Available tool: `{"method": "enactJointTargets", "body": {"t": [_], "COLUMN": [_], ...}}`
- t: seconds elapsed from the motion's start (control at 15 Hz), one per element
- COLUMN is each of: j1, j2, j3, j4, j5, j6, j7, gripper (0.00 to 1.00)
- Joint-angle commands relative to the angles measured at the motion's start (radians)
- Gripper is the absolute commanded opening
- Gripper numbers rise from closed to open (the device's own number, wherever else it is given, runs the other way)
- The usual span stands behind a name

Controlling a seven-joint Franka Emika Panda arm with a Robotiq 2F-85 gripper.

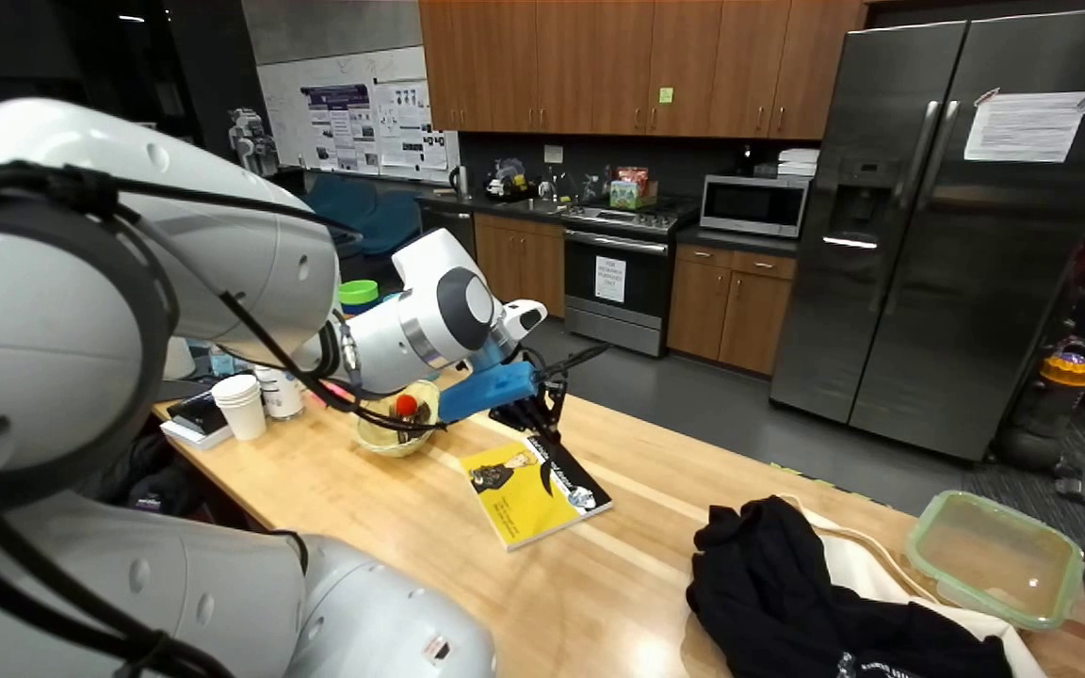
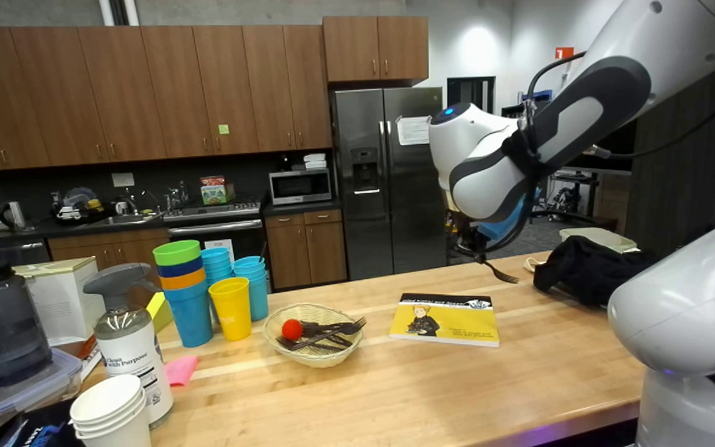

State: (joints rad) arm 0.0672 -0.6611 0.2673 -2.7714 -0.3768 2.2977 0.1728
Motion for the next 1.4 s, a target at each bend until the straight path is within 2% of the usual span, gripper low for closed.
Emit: {"method": "enactJointTargets", "body": {"t": [0.0, 0.4, 0.73, 1.13, 1.33], "j1": [-0.023, -0.011, -0.015, -0.033, -0.061], "j2": [-0.012, 0.024, 0.12, 0.295, 0.331], "j3": [-0.023, -0.118, -0.24, -0.345, -0.36], "j4": [-0.005, -0.001, -0.007, -0.016, -0.016], "j5": [-0.088, -0.08, -0.01, 0.086, 0.114], "j6": [0.021, 0.082, 0.178, 0.305, 0.376], "j7": [-0.068, -0.23, -0.362, -0.458, -0.445], "gripper": [0.01, 0.01, 0.01, 0.01, 0.01]}}
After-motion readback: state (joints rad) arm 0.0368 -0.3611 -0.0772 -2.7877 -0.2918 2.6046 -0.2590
